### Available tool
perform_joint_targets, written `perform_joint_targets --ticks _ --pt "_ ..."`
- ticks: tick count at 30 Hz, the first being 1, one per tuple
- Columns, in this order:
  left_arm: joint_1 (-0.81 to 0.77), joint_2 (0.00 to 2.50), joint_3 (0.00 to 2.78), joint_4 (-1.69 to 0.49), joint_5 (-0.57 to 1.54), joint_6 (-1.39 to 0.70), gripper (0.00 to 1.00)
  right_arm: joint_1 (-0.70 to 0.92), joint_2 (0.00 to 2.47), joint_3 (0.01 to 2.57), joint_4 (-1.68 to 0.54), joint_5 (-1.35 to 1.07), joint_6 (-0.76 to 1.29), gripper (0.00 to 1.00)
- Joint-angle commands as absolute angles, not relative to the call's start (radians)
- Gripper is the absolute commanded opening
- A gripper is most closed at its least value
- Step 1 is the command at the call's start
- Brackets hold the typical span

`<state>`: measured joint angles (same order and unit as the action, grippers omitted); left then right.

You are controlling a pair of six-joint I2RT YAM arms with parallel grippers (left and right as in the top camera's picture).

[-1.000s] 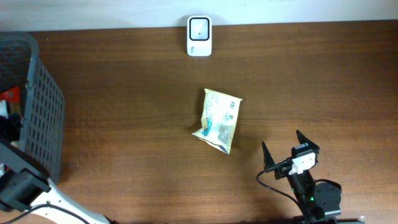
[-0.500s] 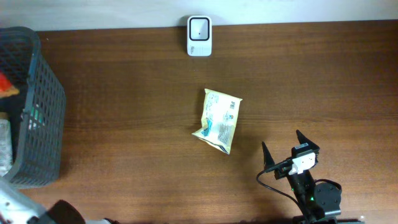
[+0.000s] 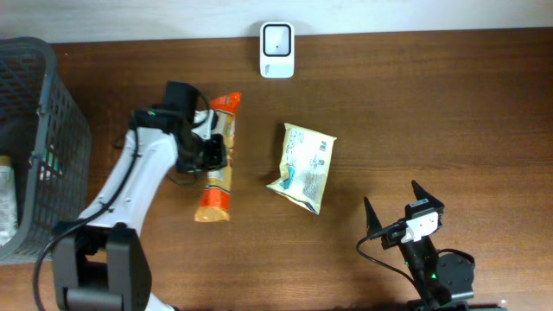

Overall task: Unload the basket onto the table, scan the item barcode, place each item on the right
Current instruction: 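Place orange-capped package on table left of the yellow bag, then grasp small green-white box from basket and set it on table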

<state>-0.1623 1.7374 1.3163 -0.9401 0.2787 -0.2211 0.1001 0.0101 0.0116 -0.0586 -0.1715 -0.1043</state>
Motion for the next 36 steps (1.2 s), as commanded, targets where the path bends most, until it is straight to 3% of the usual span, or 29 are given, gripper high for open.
perform_joint_targets --ticks 1,6,7,8,9,14,17,19,24,26,30,36 --pt "-0.213 1.692 1.23 -0.818 0.287 -0.327 0.0 0.105 0.003 0.006 -0.06 -0.176 -0.096 0.99" --pt "-0.29 1.694 1.184 -0.689 0.292 -0.356 0.0 0.105 0.003 0.006 -0.06 -0.176 -0.097 0.99" --pt "-0.309 1.694 1.184 -0.675 0.292 -0.355 0.14 0.105 0.003 0.006 -0.06 -0.176 -0.096 0.99" --pt "-0.326 1.694 1.184 -0.653 0.29 -0.355 0.52 0.105 0.003 0.006 -0.06 -0.176 -0.096 0.98" --pt "-0.319 1.694 1.187 -0.64 0.29 -0.354 0.99 0.105 0.003 0.006 -0.06 -0.176 -0.097 0.99" --pt "-0.134 1.617 1.497 -0.748 0.292 -0.277 0.99 0.105 0.003 0.006 -0.06 -0.176 -0.097 0.99" --pt "0.06 1.512 1.774 -0.802 0.29 -0.067 0.99 0.105 0.003 0.006 -0.06 -0.176 -0.097 0.99" --pt "0.157 1.466 1.804 -0.802 0.221 -0.051 0.99 0.105 0.003 0.006 -0.06 -0.176 -0.096 0.99" --pt "0.531 1.497 1.716 -0.955 -0.245 -0.052 0.96 0.105 0.003 0.006 -0.06 -0.176 -0.096 0.99" --pt "0.617 1.57 1.615 -0.901 -0.202 -0.065 0.93 0.105 0.003 0.006 -0.06 -0.176 -0.096 0.99" --pt "0.628 1.742 1.581 -0.838 -0.171 0.043 0.95 0.105 0.003 0.006 -0.06 -0.176 -0.097 0.99" --pt "0.63 1.798 1.581 -0.759 -0.067 0.197 0.96 0.105 0.003 0.006 -0.06 -0.176 -0.096 0.99"
